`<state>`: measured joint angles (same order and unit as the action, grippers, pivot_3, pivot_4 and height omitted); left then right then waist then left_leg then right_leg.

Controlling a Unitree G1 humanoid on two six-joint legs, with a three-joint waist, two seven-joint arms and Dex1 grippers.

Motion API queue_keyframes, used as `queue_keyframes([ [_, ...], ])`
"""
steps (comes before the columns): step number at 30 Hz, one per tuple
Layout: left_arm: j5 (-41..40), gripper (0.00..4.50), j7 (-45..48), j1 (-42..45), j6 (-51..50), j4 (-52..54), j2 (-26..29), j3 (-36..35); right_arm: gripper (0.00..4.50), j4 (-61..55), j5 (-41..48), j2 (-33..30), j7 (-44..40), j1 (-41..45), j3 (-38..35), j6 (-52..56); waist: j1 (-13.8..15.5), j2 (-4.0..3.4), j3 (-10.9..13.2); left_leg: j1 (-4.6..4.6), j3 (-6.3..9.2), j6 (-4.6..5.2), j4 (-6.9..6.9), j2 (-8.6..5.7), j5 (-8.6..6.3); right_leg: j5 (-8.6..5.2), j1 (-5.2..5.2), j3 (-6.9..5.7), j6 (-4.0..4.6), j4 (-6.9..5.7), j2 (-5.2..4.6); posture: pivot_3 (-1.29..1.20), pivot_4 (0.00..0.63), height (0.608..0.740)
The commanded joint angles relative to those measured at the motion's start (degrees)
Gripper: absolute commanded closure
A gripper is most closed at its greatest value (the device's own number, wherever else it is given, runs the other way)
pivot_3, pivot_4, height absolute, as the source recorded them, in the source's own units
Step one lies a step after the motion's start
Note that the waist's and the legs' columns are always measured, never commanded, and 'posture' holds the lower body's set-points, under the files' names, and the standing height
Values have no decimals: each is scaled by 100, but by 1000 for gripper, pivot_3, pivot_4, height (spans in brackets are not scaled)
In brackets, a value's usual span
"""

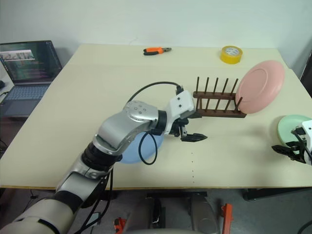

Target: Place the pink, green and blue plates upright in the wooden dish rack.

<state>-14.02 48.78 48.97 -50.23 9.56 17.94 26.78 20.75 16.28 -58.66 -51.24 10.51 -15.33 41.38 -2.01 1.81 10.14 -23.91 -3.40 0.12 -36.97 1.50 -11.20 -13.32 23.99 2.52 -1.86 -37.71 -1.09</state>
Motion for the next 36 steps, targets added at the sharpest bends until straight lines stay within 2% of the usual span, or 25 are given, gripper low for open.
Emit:
queue_keyframes([
  [1,-9,417,-56,88,-6,278,8,-93,2703,82,-125,-66,32,117,59,-132,-1,0,0,1,0,0,0,0,0,0,0,0,0,0,0,0,150,740],
  [6,-12,417,-107,100,-29,292,-1,-99,4411,225,-256,-60,47,219,171,-223,-5,12,4,4,0,0,-2,0,0,0,-4,0,0,0,0,0,150,740],
  [7,-10,417,-113,104,-26,284,-3,-104,4462,251,-275,-60,47,241,182,-241,-5,16,3,4,4,0,-3,0,0,0,-7,-3,0,1,0,0,150,740],
  [17,-37,417,-76,185,97,167,67,-272,4462,288,-282,-293,128,414,-152,-364,-2,16,3,8,9,0,0,-1,0,0,-20,-5,0,13,-1,0,150,740],
  [30,-378,417,189,444,348,-125,12,-695,4462,-351,52,-933,249,349,-1537,-163,15,-8,-1,-6,4,7,13,0,-6,3,-21,-7,-5,53,-2,0,150,740],
  [36,-356,417,226,540,559,-350,-29,-734,4462,-720,181,-1352,378,805,-1945,-131,6,-17,1,-6,-1,13,15,1,-10,4,-21,-4,-7,62,-1,0,150,740],
])
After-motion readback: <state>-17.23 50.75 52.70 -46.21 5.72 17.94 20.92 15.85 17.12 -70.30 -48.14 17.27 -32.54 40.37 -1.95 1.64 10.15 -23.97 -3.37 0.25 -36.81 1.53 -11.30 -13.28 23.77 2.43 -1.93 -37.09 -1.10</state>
